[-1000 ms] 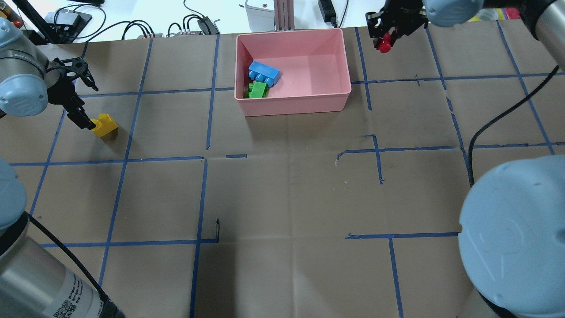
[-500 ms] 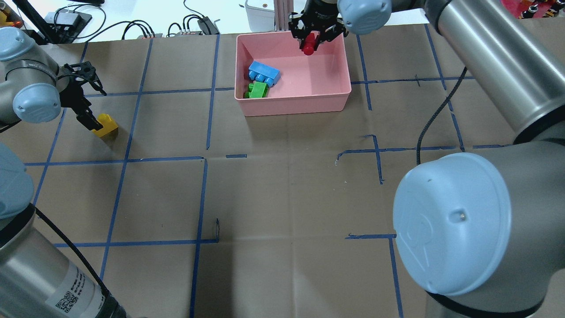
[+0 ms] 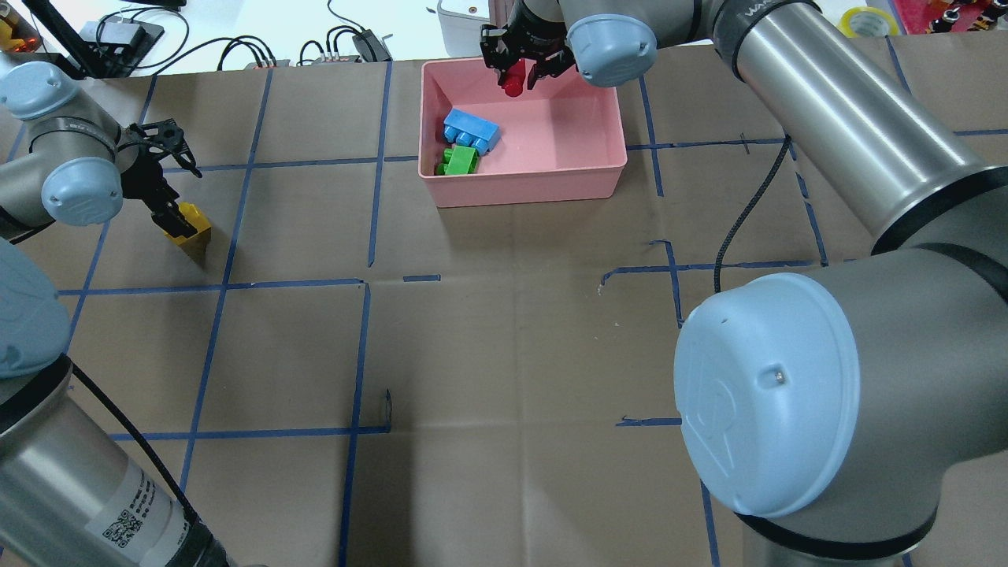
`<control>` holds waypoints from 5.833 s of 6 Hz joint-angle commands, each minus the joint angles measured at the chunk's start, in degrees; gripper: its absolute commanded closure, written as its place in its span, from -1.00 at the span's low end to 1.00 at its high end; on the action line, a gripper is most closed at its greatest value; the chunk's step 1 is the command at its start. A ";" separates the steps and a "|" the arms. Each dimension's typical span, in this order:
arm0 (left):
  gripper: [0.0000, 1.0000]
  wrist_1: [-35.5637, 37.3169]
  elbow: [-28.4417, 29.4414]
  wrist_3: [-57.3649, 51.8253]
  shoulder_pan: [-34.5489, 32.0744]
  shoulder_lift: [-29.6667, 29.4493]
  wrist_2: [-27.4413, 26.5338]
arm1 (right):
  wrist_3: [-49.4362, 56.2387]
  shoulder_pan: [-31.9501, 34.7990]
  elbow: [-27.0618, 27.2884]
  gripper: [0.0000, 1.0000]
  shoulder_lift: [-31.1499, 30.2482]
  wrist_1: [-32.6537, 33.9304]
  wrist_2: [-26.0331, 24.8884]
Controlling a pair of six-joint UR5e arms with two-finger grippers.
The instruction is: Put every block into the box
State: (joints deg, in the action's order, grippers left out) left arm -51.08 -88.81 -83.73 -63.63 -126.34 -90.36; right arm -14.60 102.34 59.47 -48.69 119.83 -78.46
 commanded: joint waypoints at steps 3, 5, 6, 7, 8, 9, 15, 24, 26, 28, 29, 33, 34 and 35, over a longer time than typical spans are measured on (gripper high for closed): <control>0.80 -0.51 0.82 0.76 0.34 0.30 -0.69 | 2.91 -0.03 0.29 -0.99 0.70 2.78 -0.37; 1.00 -2.25 4.49 5.04 0.61 3.18 -0.08 | 7.80 -2.30 1.34 -0.99 -5.41 0.60 -4.99; 1.00 -10.62 10.70 9.59 0.52 5.46 0.18 | 12.36 -4.93 2.13 -0.99 -10.06 -7.94 -6.16; 1.00 -21.06 18.24 19.38 0.00 5.75 2.97 | 19.28 -6.52 2.57 -0.99 -15.33 -15.60 -6.87; 1.00 -30.04 23.97 29.75 -0.18 5.66 8.13 | 22.83 -7.84 3.79 -0.99 -20.78 -21.68 -7.66; 1.00 -32.83 27.08 37.59 -2.36 5.49 8.27 | 22.26 -7.68 9.29 -0.99 -25.36 -28.62 -8.63; 0.99 -31.98 36.75 93.70 -32.14 -2.57 5.02 | 18.66 -8.03 31.75 -0.99 -40.42 -27.37 -8.72; -0.99 -22.80 35.30 96.05 -36.77 -4.06 -2.80 | 16.01 -8.12 31.76 -0.99 -40.17 -24.91 -8.81; -0.99 -30.55 26.55 86.49 -30.09 7.70 -2.71 | 15.58 -8.12 31.76 -0.99 -39.99 -24.91 -8.81; -0.99 -30.31 8.48 81.79 -27.26 23.43 -2.89 | 15.31 -8.12 31.76 -0.99 -39.99 -24.82 -8.72; -0.99 -29.87 2.73 81.71 -27.16 28.03 -2.72 | 15.22 -8.12 31.67 -0.99 -39.99 -24.82 -8.64; -0.99 -29.86 0.22 76.69 -27.16 32.82 1.30 | 15.13 -8.12 31.67 -0.99 -39.90 -24.82 -8.55; -0.99 -29.95 0.13 76.70 -27.08 33.08 1.42 | 15.13 -8.12 31.67 -0.99 -39.90 -24.82 -8.46; -0.99 -30.56 0.04 76.70 -26.12 33.17 1.50 | 15.13 -8.12 31.67 -0.99 -39.90 -24.21 -8.55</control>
State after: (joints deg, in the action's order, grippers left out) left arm -81.22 -88.65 -7.03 -90.40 -93.34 -89.12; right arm 0.53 94.22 91.14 -88.59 95.20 -86.97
